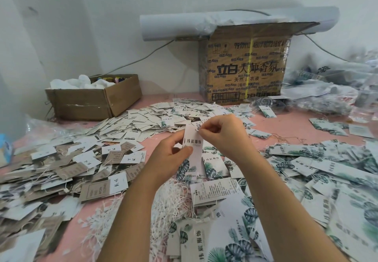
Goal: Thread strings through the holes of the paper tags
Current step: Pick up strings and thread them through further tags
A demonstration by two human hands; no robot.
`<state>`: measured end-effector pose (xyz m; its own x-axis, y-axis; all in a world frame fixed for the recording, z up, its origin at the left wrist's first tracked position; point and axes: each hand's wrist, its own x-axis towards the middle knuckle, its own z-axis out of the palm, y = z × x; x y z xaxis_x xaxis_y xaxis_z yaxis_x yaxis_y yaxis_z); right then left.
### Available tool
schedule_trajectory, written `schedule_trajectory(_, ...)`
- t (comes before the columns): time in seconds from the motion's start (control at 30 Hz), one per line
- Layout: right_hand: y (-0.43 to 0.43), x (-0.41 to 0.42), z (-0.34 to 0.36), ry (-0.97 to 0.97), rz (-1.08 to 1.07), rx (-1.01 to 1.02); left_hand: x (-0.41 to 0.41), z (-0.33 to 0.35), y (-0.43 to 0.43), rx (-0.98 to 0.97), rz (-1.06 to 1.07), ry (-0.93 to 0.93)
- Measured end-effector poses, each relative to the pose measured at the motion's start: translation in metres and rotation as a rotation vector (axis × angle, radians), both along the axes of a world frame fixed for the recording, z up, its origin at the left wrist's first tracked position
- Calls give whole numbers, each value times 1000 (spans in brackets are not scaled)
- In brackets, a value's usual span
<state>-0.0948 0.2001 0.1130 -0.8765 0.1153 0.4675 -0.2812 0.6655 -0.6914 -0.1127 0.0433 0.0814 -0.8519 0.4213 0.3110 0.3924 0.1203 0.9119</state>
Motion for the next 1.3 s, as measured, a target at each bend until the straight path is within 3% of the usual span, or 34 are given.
schedule_trajectory(0.37, 0, 2, 1, -8, 1, 46, -3, -1, 0, -136, 15, 88)
schedule_trajectory(0.57, 1, 2, 1, -21, 96, -131, -1, 4, 0, -49, 116, 192)
schedule_trajectory(0.7, 1, 3, 0, -58, 161, -141, -2, 5, 0, -98, 165, 241)
schedule_trajectory(1.07, 1, 2, -3, -138, 249, -125, -2, 2, 2, -78, 163, 220)
schedule_trajectory(1.23, 26, 1, -8, -283, 96, -291, -4, 1, -1, 0, 240, 134)
schedule_trajectory(1.3, 36, 1, -8, -308, 48, -351, -4, 2, -2, 118, 245, 81)
